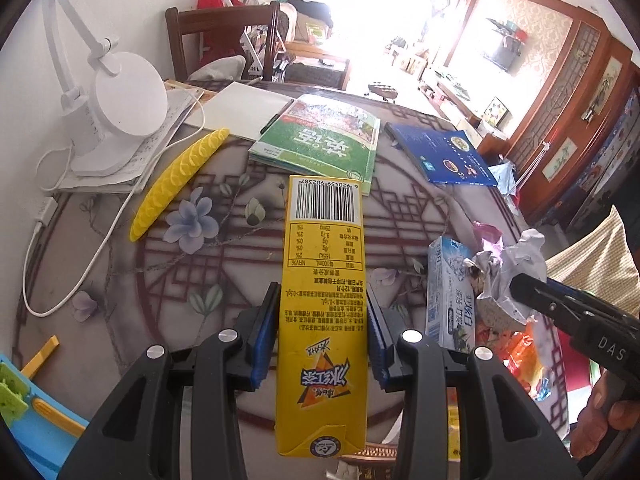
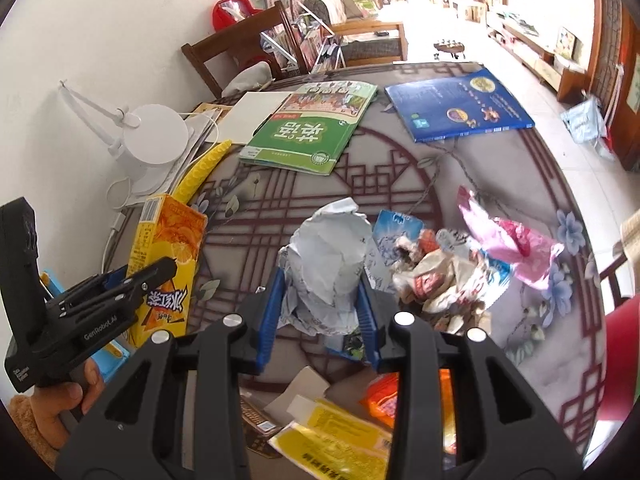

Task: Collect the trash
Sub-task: 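Lift the crumpled foil with the right tool while the left tool holds the yellow carton, then carry the yellow carton and foil in both tools over the red bucket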

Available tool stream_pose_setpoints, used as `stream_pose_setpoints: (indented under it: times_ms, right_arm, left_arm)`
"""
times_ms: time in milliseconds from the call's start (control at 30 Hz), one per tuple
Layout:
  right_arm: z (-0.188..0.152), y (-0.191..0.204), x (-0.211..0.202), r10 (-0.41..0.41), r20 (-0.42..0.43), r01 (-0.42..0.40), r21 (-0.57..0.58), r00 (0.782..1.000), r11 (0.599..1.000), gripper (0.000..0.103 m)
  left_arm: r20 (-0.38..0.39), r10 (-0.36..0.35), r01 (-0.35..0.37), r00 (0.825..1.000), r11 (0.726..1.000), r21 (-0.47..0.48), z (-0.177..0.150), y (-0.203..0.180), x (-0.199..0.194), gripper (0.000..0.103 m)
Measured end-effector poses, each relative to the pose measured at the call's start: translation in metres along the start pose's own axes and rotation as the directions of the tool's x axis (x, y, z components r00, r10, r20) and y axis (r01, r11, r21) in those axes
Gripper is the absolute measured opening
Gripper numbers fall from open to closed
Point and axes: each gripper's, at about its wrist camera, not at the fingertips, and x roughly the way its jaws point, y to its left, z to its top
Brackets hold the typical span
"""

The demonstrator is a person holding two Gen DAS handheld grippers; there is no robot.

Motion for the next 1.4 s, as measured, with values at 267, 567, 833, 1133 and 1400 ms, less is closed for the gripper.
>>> stream_pose_setpoints:
  times_ms: [267,567,833,1133,1400]
  right_arm:
    - [0.009,0.007,-0.028,-0.024,0.076,0.025,-0.007,0.997,1.0,0.035]
    - [0.006,-0.01,-0.053,-0.047,0.115,0.043,0.03,0.992,0.999,0.035]
    - [-0.002,-0.046,-0.072,-0.053,0.134,0.046,0.051,0.99,0.998,0.035]
    - [-0.008,-0.095,-0.095,-0.037,0.134,0.031,0.051,0.99,0.998,0.035]
    - [-0.013,-0.136,-0.117,-0.024,0.142,0.017,0.049,0.99,0.999,0.035]
  left_arm:
    - [0.058,-0.008,0.007,0.998,1.0,0.027,0.017,-0.004,-0.019,0.037]
    - [0.065,-0.05,0.046,0.997,0.997,0.065,0.023,-0.035,-0.024,0.037]
    - [0.054,-0.058,0.054,0.997,0.995,0.082,0.016,-0.073,-0.021,0.037]
    - [0.048,-0.059,0.055,0.997,0.994,0.093,0.003,-0.134,-0.021,0.037]
    - [0.055,-0.06,0.053,0.997,0.992,0.112,-0.008,-0.191,-0.022,0.037]
